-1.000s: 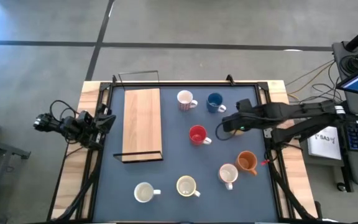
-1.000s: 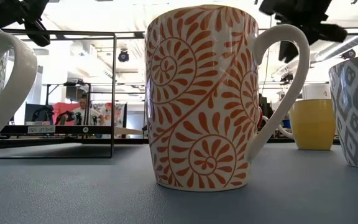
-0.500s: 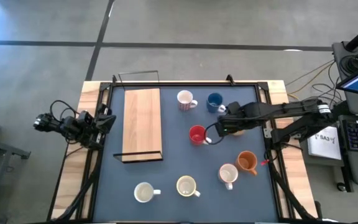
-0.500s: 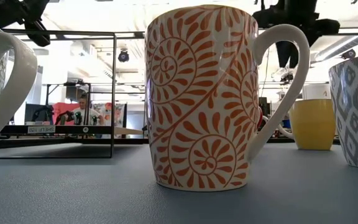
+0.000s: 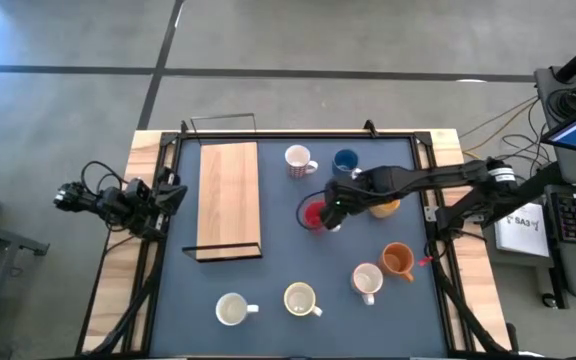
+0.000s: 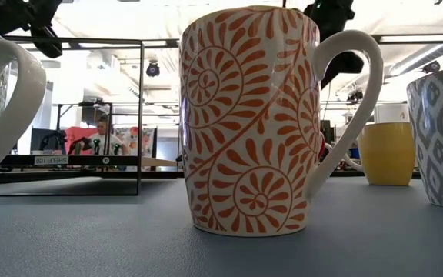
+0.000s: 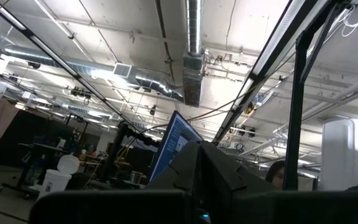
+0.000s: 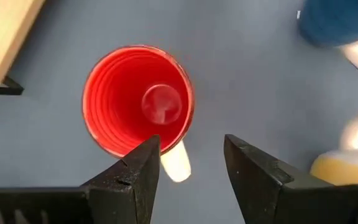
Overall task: Place coffee mugs
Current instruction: Put the red mug on the shelf
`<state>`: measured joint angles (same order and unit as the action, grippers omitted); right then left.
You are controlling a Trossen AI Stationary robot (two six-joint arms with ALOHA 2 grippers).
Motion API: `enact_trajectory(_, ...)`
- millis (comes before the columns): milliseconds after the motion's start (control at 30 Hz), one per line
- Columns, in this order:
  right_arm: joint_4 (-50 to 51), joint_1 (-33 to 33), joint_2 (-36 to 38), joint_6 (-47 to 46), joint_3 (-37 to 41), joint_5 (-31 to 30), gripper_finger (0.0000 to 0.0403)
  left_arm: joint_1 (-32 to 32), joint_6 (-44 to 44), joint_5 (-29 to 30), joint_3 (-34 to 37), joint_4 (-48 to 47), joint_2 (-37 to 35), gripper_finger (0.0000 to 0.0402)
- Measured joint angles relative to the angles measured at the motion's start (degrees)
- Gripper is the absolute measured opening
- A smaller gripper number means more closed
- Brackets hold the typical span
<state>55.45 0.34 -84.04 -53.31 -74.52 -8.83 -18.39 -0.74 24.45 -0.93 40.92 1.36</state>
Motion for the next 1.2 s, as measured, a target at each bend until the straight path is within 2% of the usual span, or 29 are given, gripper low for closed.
enact_trajectory(233,-2.19,-0.6,-4.43,-2.23,0.0,-0.35,0.0162,0.0,0.0,0.02,0.0,-0.29,-0.01,0.0)
enact_trajectory(467,-2.63,-0.84,-8.17,-3.0,0.0,-0.23,0.0131,0.0,0.0,0.02,0.0,-0.27,-0.02,0.0)
enact_trajectory(667,-3.78,-0.76,-8.94,-3.22,0.0,-0.5,0.0073,0.0,0.0,0.02,0.0,-0.26,0.0,0.0)
enact_trajectory(833,-4.6,-0.76,-8.99,-2.85,0.02,-2.97,0.0016,0.0,0.01,0.02,0.0,-0.24,-0.02,0.0)
enact_trajectory(933,-4.9,-0.72,-8.99,-2.33,0.04,-3.42,0.0014,0.0,0.01,0.02,0.0,-0.24,-0.02,0.0)
enact_trajectory(1200,-5.4,1.05,-6.97,-0.62,0.07,-9.36,0.0012,0.0,0.01,0.04,0.0,-0.2,-0.02,0.0)
